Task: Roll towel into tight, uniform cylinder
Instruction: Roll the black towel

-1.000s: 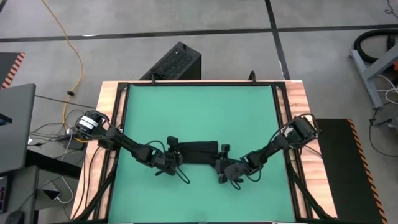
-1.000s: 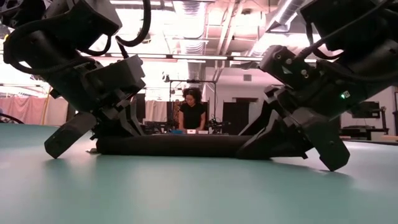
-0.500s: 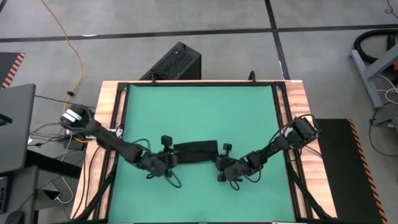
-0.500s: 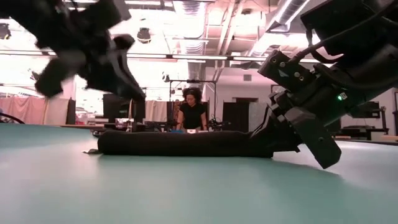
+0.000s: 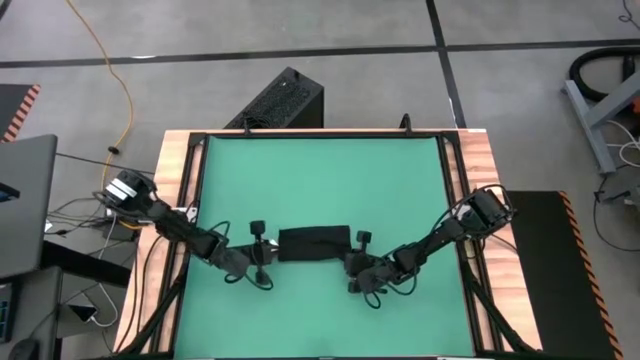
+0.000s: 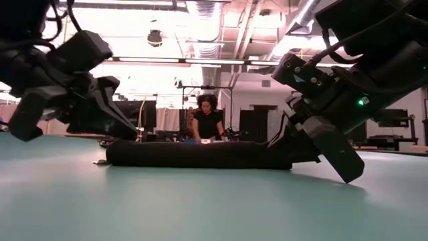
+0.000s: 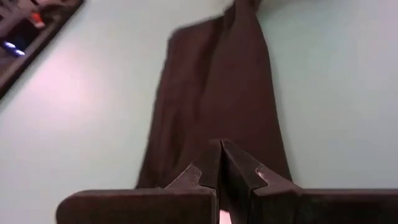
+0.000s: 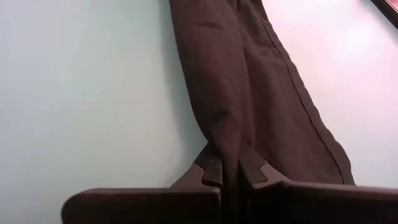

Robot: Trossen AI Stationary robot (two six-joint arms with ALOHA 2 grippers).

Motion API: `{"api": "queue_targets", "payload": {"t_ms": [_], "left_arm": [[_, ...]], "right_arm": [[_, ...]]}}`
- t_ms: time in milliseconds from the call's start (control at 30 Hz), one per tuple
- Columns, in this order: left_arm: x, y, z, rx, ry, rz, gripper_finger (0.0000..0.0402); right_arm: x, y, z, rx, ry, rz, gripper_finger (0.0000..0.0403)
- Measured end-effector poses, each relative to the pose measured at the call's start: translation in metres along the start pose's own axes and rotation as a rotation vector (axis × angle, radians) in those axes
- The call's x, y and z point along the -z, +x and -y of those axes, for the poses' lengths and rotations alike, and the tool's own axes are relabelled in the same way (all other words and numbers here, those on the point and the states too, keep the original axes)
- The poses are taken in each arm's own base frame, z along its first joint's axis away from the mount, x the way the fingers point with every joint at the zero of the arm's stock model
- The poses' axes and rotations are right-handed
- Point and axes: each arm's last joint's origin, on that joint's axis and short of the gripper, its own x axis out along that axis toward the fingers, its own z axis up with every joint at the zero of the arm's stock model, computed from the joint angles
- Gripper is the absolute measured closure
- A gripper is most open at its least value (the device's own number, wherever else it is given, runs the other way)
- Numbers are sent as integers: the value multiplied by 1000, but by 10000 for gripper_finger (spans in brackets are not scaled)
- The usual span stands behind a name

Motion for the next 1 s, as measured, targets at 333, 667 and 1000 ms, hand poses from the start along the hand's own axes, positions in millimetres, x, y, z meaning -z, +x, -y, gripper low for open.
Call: {"api": "queue_targets", "payload": {"t_ms": [333,667,1000], "left_arm": [[7,9,-3,33,47,-40,402],[10,20,-16,117,-23,-93,402],[15,22,-17,206,-50,-147,401]], "right_arm": [[-10,-1,-2,-14,-32,-43,384],[-41,-24,18,-183,27,-137,384],[-69,-27,84,-363,532,-252,384]]}}
